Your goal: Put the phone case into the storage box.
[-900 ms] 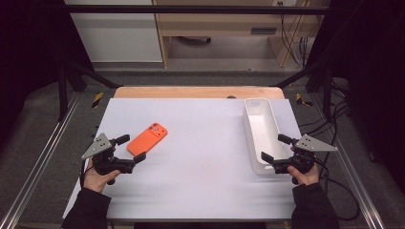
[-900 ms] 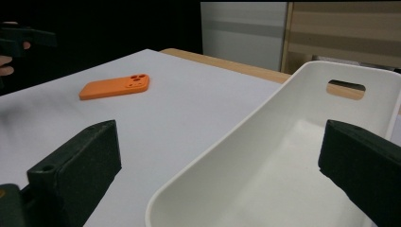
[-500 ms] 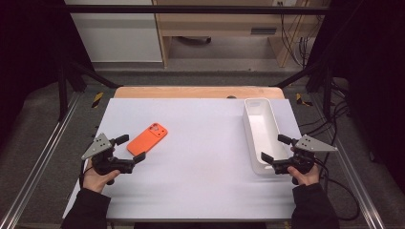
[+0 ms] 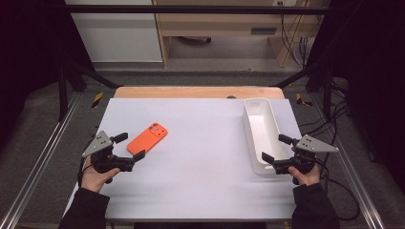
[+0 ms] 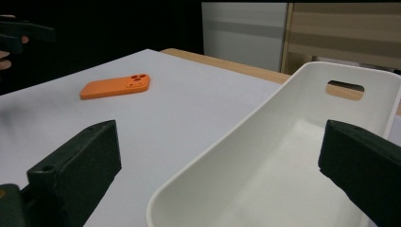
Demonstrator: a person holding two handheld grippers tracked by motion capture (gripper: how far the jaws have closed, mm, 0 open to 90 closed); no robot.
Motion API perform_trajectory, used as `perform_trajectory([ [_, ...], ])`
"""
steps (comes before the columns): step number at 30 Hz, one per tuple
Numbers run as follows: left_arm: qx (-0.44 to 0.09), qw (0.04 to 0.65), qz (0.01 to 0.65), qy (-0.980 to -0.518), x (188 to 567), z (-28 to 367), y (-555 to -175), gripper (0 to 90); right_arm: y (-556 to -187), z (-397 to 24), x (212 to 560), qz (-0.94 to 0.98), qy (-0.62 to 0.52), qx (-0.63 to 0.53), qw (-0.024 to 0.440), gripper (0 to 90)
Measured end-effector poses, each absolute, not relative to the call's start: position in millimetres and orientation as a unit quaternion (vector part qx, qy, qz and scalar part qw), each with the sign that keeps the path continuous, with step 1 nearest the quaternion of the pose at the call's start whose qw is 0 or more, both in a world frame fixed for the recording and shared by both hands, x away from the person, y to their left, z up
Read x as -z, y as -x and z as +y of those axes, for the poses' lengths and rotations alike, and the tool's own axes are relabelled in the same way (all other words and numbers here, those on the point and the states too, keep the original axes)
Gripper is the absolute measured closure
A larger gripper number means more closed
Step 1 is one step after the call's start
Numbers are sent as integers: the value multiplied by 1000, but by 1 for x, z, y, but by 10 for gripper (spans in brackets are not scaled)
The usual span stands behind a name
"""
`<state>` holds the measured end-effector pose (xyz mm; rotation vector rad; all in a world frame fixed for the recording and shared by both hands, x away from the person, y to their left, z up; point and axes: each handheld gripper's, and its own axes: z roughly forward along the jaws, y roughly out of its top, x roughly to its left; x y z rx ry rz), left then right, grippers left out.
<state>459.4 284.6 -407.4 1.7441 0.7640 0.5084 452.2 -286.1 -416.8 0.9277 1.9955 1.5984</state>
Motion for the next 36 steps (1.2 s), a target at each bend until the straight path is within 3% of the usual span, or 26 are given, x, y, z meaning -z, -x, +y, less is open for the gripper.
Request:
perform_trajectory([
  [36, -208, 493, 340, -774, 396, 267, -499, 7, -451, -287, 414, 718, -329, -576, 213, 5],
])
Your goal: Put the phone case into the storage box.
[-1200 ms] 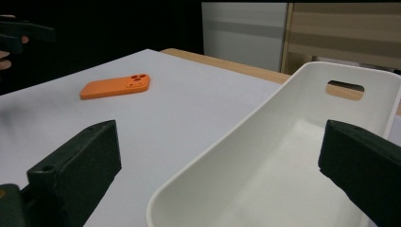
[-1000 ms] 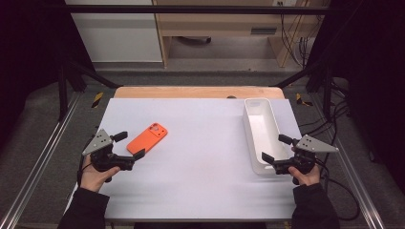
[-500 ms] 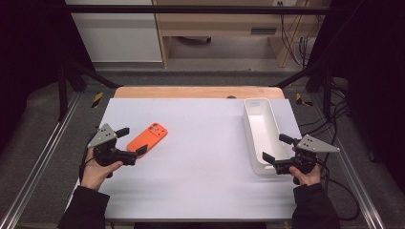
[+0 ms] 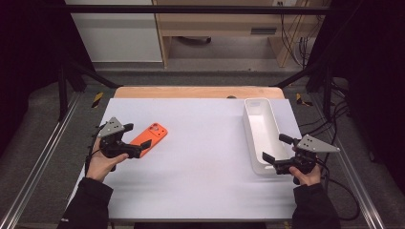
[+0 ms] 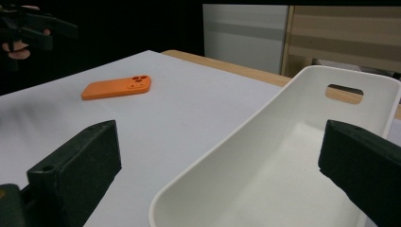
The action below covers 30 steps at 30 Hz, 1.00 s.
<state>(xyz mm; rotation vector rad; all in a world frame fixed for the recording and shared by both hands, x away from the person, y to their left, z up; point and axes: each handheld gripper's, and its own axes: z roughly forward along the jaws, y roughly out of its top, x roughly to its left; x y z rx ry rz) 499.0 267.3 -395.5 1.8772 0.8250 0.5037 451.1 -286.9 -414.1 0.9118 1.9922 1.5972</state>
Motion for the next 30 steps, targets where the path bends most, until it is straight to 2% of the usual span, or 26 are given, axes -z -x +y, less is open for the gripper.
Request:
perform_trajectory([
  [30, -208, 417, 362, -807, 400, 260, -548, 7, -452, -287, 414, 719, -329, -574, 213, 5],
])
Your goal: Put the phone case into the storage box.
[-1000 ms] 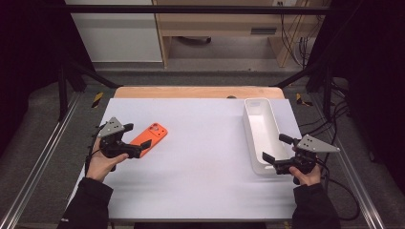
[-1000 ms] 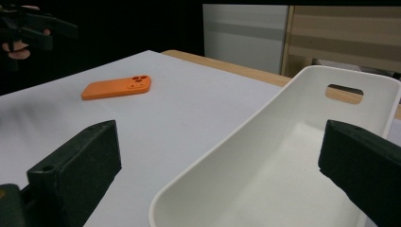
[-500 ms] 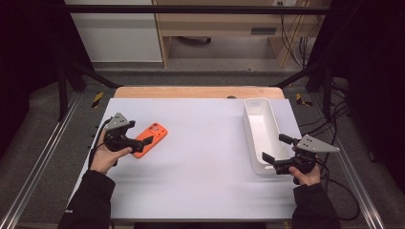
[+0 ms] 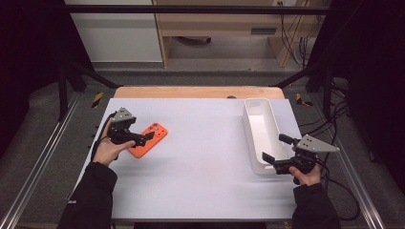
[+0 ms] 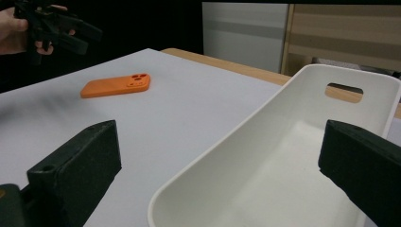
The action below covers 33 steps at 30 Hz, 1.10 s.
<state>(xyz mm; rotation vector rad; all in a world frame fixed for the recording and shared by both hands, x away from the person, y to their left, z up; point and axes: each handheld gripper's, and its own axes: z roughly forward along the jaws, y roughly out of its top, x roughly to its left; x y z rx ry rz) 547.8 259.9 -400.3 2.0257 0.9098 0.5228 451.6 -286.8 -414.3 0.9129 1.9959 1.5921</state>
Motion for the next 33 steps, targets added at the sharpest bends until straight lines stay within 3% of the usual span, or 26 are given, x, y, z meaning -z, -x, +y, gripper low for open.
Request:
perform_trajectory([
  [33, -199, 348, 370, -838, 410, 257, -588, 7, -451, -287, 414, 719, -328, -576, 210, 5],
])
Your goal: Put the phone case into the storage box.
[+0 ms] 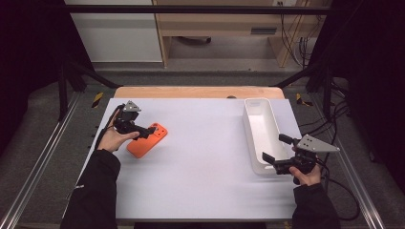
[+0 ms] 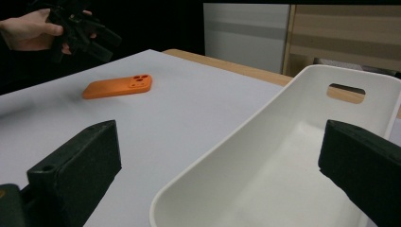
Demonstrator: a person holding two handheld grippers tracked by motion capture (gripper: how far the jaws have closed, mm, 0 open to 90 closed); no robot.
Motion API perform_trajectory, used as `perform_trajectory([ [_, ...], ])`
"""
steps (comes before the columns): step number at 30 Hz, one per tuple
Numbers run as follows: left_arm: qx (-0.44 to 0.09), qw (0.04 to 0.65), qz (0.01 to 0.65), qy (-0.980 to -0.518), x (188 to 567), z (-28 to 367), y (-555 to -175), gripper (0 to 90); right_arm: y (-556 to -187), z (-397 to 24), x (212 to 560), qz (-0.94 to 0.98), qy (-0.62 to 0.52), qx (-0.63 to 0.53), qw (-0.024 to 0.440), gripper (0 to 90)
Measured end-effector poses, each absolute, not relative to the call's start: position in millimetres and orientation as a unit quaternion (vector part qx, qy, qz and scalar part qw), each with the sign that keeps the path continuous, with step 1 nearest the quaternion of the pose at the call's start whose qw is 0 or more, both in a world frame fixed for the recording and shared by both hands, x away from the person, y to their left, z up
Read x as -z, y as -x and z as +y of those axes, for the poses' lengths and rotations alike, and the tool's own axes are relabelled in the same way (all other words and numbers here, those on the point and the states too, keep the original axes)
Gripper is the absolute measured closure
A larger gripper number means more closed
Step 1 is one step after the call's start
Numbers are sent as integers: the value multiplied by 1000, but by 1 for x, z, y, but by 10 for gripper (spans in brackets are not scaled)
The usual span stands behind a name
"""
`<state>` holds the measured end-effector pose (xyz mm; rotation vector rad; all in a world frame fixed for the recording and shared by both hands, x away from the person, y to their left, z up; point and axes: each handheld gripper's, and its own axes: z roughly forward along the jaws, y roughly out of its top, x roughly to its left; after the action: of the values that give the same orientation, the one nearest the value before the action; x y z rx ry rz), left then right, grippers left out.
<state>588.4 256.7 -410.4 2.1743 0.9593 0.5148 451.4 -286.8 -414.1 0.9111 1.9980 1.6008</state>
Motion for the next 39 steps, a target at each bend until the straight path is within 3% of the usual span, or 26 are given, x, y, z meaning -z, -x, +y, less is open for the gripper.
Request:
perform_trajectory([
  [39, -165, 326, 385, -848, 446, 256, -588, 5, -451, -287, 414, 720, -329, -574, 211, 5],
])
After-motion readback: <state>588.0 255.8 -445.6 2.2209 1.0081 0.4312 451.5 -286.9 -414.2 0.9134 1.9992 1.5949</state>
